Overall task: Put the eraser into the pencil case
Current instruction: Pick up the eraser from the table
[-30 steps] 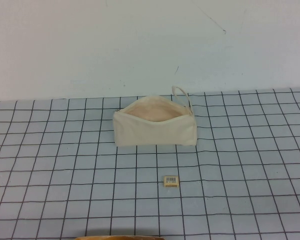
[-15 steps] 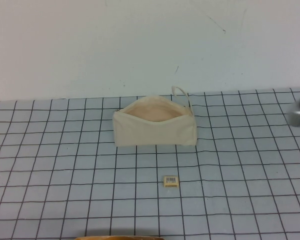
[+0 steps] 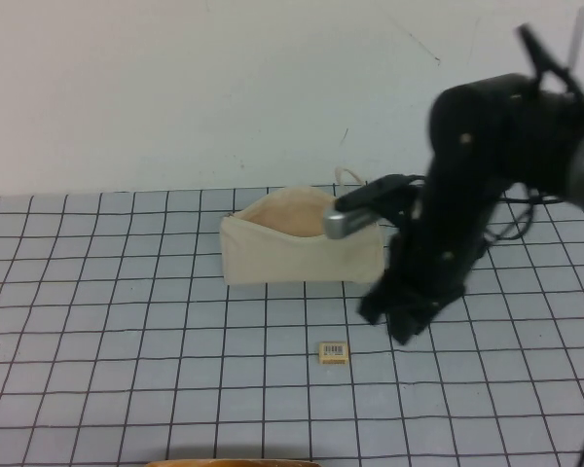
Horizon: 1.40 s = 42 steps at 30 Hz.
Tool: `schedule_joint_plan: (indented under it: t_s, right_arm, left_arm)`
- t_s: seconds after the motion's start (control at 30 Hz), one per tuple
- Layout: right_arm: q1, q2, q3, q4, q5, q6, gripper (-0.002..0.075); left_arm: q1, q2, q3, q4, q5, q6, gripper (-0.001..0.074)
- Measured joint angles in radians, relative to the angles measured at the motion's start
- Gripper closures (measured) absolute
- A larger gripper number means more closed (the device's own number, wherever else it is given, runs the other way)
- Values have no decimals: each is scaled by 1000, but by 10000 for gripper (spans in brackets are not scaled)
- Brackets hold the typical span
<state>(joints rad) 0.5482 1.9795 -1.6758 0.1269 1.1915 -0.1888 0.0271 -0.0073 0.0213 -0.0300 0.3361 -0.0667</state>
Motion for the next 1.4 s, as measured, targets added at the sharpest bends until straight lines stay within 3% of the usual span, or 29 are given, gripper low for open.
schedule_joint_plan:
  t_s: [0.2, 0.33, 0.63, 1.0, 1.1, 1.23, 1.4]
  right_arm:
    - [33, 140, -119, 19, -112, 234, 246]
    - [49, 179, -125, -5, -194, 375, 189]
    - [117, 246, -129, -117, -247, 484, 177]
    - [134, 296, -130, -146, -258, 526, 182]
    - [138, 298, -131, -152, -258, 528, 240]
    - [138, 305, -154, -155, -250, 513, 410]
    - [148, 274, -202, -155, -209, 418, 405]
  left_arm:
    - [0, 0, 0, 0, 0, 0, 737]
    - [0, 0, 0, 0, 0, 0, 737]
    - [0, 0, 0, 0, 0, 0, 737]
    - [0, 0, 0, 0, 0, 0, 737]
    - [0, 0, 0, 0, 0, 0, 737]
    - [0, 0, 0, 0, 0, 0, 736]
    - [0, 0, 0, 0, 0, 0, 736]
